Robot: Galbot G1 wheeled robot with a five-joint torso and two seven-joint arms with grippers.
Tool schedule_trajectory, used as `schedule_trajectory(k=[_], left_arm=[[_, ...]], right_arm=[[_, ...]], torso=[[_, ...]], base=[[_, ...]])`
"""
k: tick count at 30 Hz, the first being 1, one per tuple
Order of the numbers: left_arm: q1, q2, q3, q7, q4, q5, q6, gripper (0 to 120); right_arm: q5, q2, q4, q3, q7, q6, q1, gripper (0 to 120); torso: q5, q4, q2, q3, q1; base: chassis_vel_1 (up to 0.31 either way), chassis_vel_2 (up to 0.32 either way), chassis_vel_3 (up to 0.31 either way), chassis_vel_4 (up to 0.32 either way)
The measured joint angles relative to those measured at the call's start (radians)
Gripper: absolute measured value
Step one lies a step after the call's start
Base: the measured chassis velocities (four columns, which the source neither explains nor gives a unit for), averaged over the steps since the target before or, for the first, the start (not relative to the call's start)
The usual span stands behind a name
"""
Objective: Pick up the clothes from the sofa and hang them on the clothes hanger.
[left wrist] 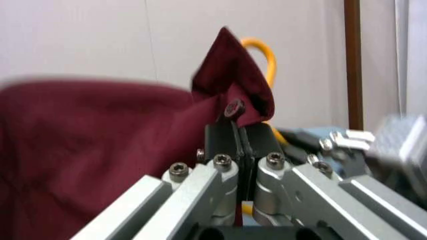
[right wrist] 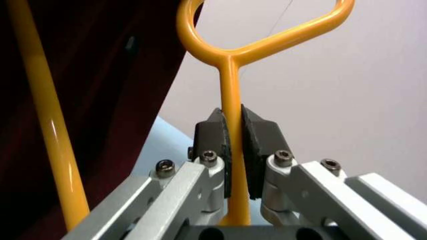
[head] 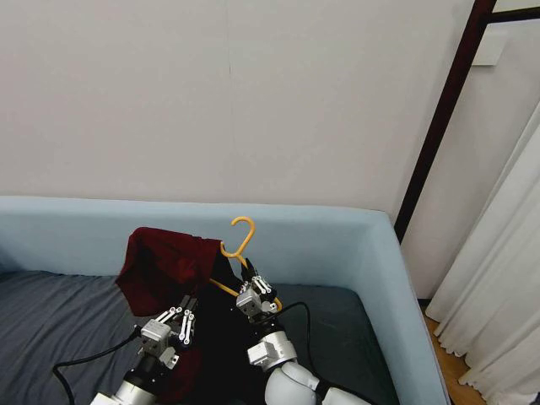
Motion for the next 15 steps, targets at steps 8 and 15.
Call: schedule_trajectory(k=[8,15], left_arm=[[-0.002,0.021,-0.036,0.000,-0.029,-0.019,0.013,0],[0.005,0.015,-0.035,0.000,-0.008,-0.002,0.008,0]], right_arm=[[-0.118,-0.047,-0.039,0.038,-0.055,0.019,-0.041,4],[-0.198,-0.088,-0.085,0.133,-0.165,0.169,-0.048,4]], torso=[[0.0001,-0.0001,0.000,0.000,0.000],[0.0000,0.0000,0.000,0.000,0.000]], base=[[0.000,0.000,0.000,0.000],[0.000,0.000,0.000,0.000]])
